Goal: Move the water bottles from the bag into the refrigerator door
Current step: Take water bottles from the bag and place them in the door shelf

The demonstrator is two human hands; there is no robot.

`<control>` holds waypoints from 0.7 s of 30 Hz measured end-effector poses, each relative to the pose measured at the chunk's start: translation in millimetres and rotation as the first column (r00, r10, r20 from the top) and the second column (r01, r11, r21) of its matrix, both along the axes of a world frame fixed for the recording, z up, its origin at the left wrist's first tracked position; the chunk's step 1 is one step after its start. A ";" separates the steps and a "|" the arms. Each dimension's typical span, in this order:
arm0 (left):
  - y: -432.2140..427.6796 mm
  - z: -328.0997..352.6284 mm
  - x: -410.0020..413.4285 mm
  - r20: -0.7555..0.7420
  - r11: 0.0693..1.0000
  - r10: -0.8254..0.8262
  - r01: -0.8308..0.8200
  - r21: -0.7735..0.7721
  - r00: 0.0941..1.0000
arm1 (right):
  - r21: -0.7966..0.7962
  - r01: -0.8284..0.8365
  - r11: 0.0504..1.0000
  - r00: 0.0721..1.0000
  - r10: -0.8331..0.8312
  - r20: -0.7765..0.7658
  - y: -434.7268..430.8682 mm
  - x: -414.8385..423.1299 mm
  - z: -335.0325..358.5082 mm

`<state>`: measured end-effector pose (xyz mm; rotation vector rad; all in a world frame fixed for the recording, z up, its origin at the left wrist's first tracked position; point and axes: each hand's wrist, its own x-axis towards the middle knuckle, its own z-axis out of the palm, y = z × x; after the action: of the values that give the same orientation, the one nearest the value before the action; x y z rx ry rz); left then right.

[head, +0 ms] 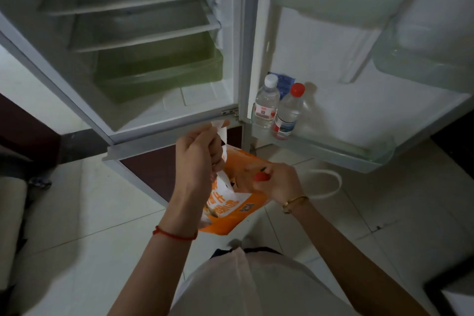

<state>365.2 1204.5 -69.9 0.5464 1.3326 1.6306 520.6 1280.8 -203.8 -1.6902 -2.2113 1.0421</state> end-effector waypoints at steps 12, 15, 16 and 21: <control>20.7 -2.4 13.8 0.002 0.998 -0.066 0.066 0.006 0.998 | 0.463 0.397 0.792 0.911 -0.280 -0.302 24.3 52.7 106.8; 25.9 -3.2 8.9 -0.040 0.999 -0.052 0.051 -0.017 0.998 | 0.528 0.427 0.734 0.900 -0.285 -0.330 38.3 64.3 118.1; 27.4 -4.1 6.8 -0.047 0.999 -0.040 0.039 -0.020 0.998 | 0.542 0.430 0.722 0.899 -0.287 -0.331 43.3 66.6 119.3; 34.4 -6.0 6.2 -0.075 1.000 -0.004 0.003 -0.012 0.997 | 0.569 0.432 0.700 0.901 -0.305 -0.308 71.4 70.3 118.8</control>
<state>371.5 1238.9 -75.8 0.6079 1.3944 1.6118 590.9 1352.2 -84.9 -1.5312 -1.6987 0.2824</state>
